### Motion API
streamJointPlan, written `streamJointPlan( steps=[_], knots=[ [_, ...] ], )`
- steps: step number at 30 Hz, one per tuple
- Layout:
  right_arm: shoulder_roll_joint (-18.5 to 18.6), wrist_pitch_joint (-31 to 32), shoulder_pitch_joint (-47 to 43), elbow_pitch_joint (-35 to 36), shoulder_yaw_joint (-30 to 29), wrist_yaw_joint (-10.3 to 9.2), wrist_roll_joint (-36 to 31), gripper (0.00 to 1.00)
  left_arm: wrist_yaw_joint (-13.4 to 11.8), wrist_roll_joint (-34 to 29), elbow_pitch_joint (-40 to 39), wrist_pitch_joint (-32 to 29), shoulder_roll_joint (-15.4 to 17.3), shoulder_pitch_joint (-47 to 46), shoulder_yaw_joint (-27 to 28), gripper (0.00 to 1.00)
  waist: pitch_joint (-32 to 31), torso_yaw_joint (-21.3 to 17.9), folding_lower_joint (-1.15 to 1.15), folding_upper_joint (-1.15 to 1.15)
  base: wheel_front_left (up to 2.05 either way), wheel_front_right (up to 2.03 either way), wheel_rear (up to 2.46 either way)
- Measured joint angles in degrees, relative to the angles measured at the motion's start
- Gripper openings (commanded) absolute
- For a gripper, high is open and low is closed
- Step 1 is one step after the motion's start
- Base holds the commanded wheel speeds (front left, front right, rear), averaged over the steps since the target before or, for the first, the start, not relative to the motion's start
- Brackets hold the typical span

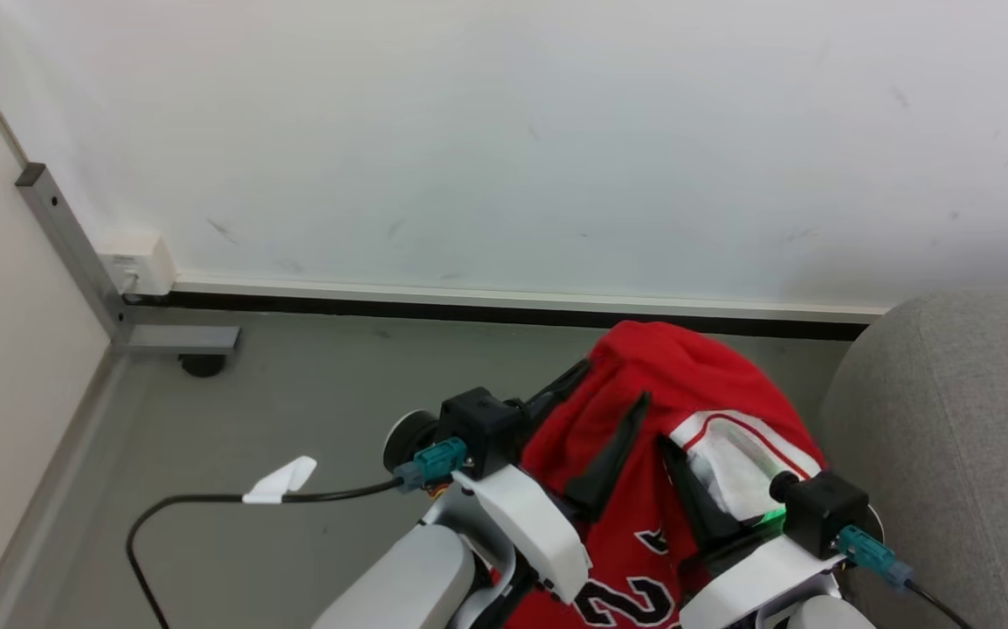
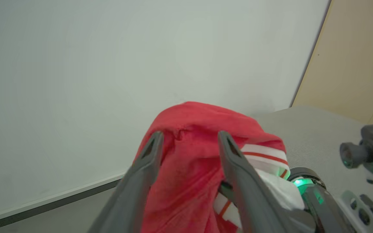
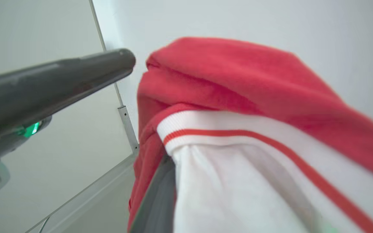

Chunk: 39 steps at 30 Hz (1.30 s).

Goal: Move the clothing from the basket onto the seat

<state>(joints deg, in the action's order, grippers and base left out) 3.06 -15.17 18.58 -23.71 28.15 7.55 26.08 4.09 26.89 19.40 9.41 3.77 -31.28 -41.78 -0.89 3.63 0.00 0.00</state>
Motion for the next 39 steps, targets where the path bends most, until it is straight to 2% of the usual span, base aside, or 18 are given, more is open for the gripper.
streamJointPlan(
  steps=[15,27,39],
  knots=[
    [2.4,0.0,-2.1,6.4,-9.2,-0.01,0.3,0.0,0.0,1.2,0.5,1.9,0.6,2.0,-1.1,1.0,0.4,-7.0,0.0,0.0,0.0,0.0,0.0],
    [4.3,0.0,-4.0,13.1,-13.3,-0.01,-1.7,0.0,0.9,0.8,1.3,4.3,1.5,2.0,-2.0,1.0,2.2,-17.2,0.0,0.0,0.0,0.0,0.0],
    [5.3,0.0,-5.4,16.0,-14.5,0.0,-1.4,0.0,1.2,-0.8,3.0,5.3,1.1,1.9,-3.6,1.0,3.2,-26.6,0.0,0.0,0.0,0.0,0.0]
  ],
)
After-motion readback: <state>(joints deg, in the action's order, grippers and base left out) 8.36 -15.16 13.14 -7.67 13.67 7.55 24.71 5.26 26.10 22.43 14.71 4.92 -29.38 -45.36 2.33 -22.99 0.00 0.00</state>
